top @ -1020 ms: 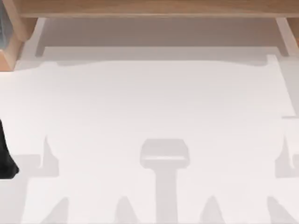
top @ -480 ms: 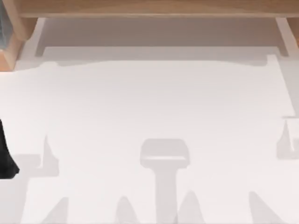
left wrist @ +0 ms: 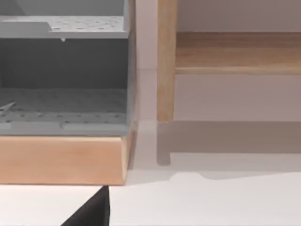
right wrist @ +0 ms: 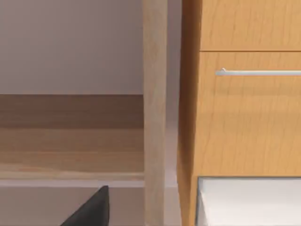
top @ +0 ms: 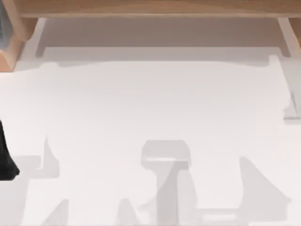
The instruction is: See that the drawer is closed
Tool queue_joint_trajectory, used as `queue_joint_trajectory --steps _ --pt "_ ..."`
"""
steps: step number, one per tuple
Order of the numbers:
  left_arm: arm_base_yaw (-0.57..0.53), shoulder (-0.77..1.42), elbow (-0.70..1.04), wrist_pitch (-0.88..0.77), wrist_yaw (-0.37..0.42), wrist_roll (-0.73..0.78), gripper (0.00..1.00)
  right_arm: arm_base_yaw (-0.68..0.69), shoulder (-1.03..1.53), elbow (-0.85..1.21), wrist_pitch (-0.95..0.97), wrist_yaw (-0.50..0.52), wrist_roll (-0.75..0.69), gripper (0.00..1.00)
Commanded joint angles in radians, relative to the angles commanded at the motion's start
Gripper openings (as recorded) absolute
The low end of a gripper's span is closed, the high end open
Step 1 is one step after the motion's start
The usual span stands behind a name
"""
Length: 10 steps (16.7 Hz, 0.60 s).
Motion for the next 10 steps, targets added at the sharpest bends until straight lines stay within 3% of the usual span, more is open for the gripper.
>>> queue_joint_trajectory --steps 10 --pt "0.000 0.000 0.000 0.000 0.000 0.000 1.00 -0.039 0.112 0.054 0.056 -0.039 -0.010 1.00"
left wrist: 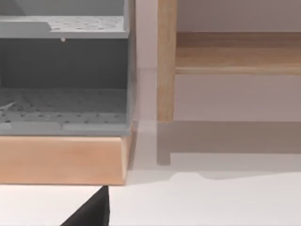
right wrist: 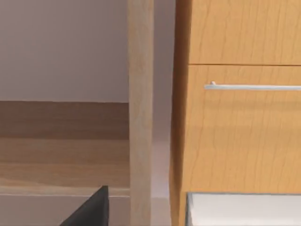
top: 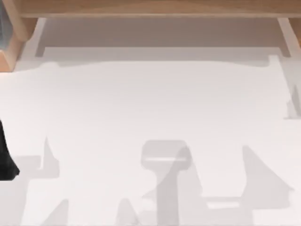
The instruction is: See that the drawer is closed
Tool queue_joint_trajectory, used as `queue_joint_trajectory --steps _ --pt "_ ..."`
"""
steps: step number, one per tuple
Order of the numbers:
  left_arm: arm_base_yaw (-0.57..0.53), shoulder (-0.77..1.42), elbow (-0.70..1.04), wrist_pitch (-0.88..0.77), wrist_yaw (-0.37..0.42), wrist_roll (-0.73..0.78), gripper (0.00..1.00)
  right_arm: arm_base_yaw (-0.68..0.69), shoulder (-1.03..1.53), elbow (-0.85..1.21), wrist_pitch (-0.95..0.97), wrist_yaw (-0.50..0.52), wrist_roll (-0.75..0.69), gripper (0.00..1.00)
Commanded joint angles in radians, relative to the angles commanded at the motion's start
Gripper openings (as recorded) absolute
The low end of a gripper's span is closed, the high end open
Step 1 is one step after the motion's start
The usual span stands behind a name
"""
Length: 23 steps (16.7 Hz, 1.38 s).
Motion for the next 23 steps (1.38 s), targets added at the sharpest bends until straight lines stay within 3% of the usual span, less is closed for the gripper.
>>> queue_joint_trajectory --steps 6,18,23 --pt "0.000 0.000 0.000 0.000 0.000 0.000 1.00 -0.095 0.169 -0.047 0.193 -0.055 -0.246 1.00" --pt "0.000 0.000 0.000 0.000 0.000 0.000 1.00 -0.343 0.836 -0.109 0.902 -0.298 -1.185 1.00" --pt "0.000 0.000 0.000 0.000 0.000 0.000 1.00 -0.398 1.044 -0.084 1.123 -0.367 -1.474 1.00"
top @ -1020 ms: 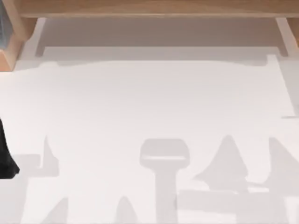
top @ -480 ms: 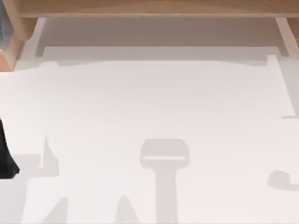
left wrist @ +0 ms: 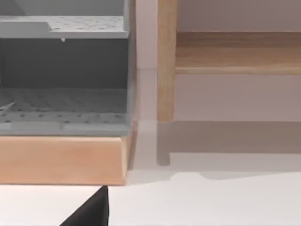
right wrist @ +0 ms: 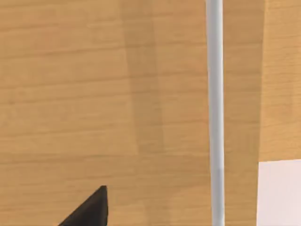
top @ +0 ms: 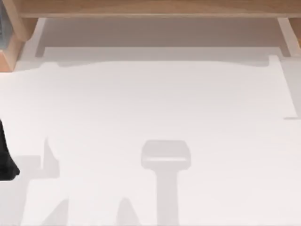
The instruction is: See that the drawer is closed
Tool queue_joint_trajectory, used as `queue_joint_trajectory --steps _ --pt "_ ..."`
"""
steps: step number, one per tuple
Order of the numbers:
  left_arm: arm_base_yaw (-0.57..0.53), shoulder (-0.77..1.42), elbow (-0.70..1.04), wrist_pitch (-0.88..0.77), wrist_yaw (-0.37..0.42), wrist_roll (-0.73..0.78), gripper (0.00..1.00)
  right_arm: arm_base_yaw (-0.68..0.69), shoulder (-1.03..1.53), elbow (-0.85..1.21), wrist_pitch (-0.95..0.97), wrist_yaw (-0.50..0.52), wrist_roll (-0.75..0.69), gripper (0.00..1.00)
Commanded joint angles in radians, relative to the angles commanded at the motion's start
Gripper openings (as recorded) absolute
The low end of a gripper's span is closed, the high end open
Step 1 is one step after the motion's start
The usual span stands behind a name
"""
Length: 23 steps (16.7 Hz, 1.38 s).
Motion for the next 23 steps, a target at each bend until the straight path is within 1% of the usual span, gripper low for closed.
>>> queue_joint_trajectory --steps 2,4,9,14,18,23 --pt "0.000 0.000 0.000 0.000 0.000 0.000 1.00 -0.011 0.044 0.008 0.047 -0.014 -0.060 1.00" --pt "0.000 0.000 0.000 0.000 0.000 0.000 1.00 -0.014 0.059 0.011 0.063 -0.019 -0.080 1.00" --pt "0.000 0.000 0.000 0.000 0.000 0.000 1.00 -0.007 0.057 0.012 0.058 -0.015 -0.080 1.00" --pt "0.000 0.000 0.000 0.000 0.000 0.000 1.00 0.041 0.082 0.085 0.011 0.037 -0.082 1.00" --pt "0.000 0.000 0.000 0.000 0.000 0.000 1.00 0.045 0.084 0.090 0.008 0.040 -0.082 1.00" --pt "0.000 0.000 0.000 0.000 0.000 0.000 1.00 0.045 0.084 0.090 0.008 0.040 -0.082 0.62"
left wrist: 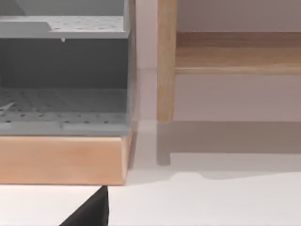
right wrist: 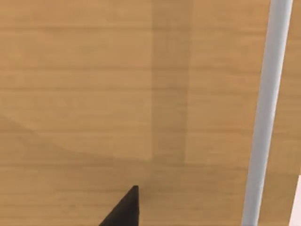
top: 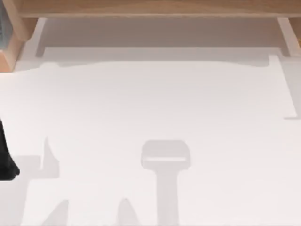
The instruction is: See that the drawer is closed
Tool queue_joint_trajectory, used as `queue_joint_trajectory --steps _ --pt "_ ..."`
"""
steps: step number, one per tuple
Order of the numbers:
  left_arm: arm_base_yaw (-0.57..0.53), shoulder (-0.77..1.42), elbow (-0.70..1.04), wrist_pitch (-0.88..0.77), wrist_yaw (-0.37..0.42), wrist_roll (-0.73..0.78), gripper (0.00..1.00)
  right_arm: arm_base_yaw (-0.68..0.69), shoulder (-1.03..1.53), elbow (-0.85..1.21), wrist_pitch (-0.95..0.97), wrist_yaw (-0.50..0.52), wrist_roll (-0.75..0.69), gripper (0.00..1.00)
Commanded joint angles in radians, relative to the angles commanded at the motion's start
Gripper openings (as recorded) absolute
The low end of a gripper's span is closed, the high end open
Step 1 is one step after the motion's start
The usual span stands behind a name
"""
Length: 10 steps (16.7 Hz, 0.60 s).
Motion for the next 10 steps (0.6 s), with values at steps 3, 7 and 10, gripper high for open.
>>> queue_joint_trajectory --steps 3,7,10 --pt "0.000 0.000 0.000 0.000 0.000 0.000 1.00 0.000 0.000 0.000 0.000 0.000 0.000 0.40" --pt "0.000 0.000 0.000 0.000 0.000 0.000 1.00 0.000 0.000 0.000 0.000 0.000 0.000 0.10" --pt "0.000 0.000 0.000 0.000 0.000 0.000 1.00 0.000 0.000 0.000 0.000 0.000 0.000 0.00"
